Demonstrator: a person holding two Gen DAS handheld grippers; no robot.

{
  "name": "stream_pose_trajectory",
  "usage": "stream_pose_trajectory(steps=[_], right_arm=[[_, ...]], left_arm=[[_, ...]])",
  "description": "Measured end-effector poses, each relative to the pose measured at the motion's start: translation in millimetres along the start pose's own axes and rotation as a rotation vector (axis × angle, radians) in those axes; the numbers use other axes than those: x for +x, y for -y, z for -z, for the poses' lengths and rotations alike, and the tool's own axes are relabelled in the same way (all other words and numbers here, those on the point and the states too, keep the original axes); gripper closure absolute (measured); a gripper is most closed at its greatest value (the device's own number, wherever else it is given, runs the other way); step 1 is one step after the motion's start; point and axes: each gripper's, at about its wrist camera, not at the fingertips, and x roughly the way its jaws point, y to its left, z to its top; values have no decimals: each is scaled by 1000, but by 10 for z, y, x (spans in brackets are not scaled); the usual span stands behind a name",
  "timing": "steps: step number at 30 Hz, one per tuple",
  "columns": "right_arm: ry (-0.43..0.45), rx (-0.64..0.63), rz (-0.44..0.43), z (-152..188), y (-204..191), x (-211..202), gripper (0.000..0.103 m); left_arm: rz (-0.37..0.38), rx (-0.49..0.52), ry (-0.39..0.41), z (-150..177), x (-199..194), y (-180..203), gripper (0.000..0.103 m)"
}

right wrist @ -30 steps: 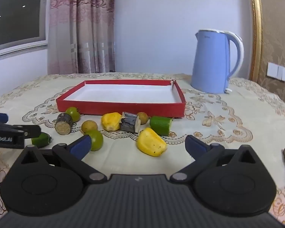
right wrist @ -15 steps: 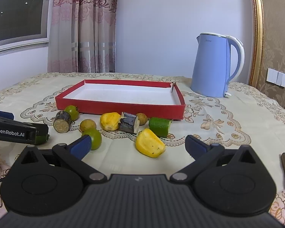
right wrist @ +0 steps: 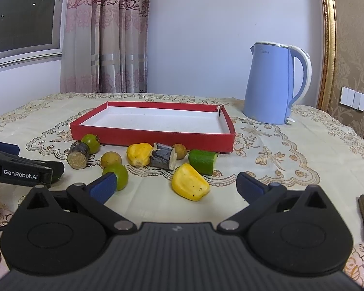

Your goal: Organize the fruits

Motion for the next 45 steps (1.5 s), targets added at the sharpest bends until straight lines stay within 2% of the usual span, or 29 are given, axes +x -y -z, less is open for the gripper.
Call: stream_pose_trajectory(steps=[45], right_arm=[[8, -22, -20, -17, -9, -10, 0]], left_arm=[[1, -21, -43, -14, 135, -33, 2]])
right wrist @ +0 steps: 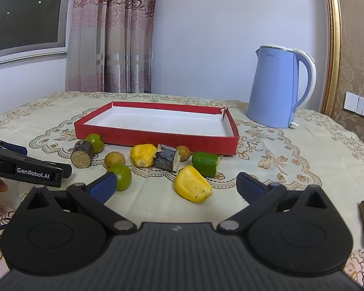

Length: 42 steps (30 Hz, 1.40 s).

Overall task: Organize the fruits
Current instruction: 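Lower the left gripper onto the green cucumber chunk and close it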

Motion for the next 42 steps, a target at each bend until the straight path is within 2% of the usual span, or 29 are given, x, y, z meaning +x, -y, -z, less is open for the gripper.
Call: stream_pose_trajectory(steps=[18, 31, 38, 42], right_arm=[[-15, 13, -35, -22, 86, 16, 0], [8, -32, -8, -18, 22, -10, 0], [8, -32, -5, -14, 29, -8, 0], [9, -32, -4, -12, 25, -8, 0]], left_arm=[[-3, 7, 5, 0, -7, 8, 2], [-1, 7, 9, 3, -7, 9, 4], [10, 8, -8, 6, 22, 9, 18], [26, 9, -28, 23, 61, 12, 38]])
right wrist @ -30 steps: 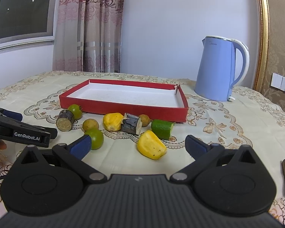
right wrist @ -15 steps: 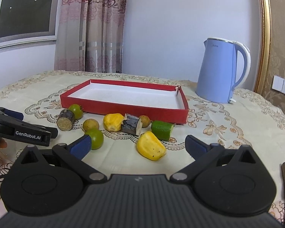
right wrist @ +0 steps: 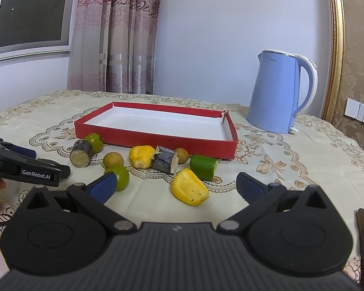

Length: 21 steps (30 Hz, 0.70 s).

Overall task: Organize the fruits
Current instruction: 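Lower the left gripper onto the green cucumber chunk and close it, then close the right gripper on the yellow papaya chunk while the left gripper holds the cucumber chunk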

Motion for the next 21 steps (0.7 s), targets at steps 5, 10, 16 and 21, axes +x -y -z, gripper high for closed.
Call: stream_pose_trajectory(steps=[5, 10, 16, 21], right_arm=[[0, 2, 0, 0, 0, 1, 0], [-5, -26, 4, -11, -11, 0, 0], [-12, -31, 3, -30, 63, 20, 0], [-19, -55, -17, -41, 110, 49, 0]], left_arm=[[36, 4, -4, 7, 7, 7, 54], [58, 11, -1, 15, -7, 30, 66], [119, -12, 1, 15, -50, -44, 66], [121, -13, 30, -18, -138, -97, 66]])
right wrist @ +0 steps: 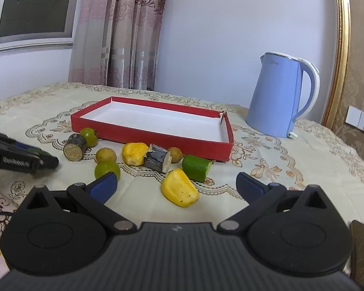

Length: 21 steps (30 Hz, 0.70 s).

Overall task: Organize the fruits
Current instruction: 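Close the right gripper on the yellow papaya chunk while the left gripper holds the cucumber chunk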

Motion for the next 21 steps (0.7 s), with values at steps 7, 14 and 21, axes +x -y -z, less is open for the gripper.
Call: stream_pose_trajectory(steps=[7, 14, 21], right_arm=[[-50, 43, -63, -56, 190, 177, 13], [-127, 37, -107, -77, 269, 431, 43], [-198, 11, -135, -80, 245, 686, 61]], left_arm=[[-12, 5, 42, -92, -113, -3, 67], [-13, 22, 51, -145, -91, 56, 66], [-13, 27, 58, -181, -65, 64, 66]])
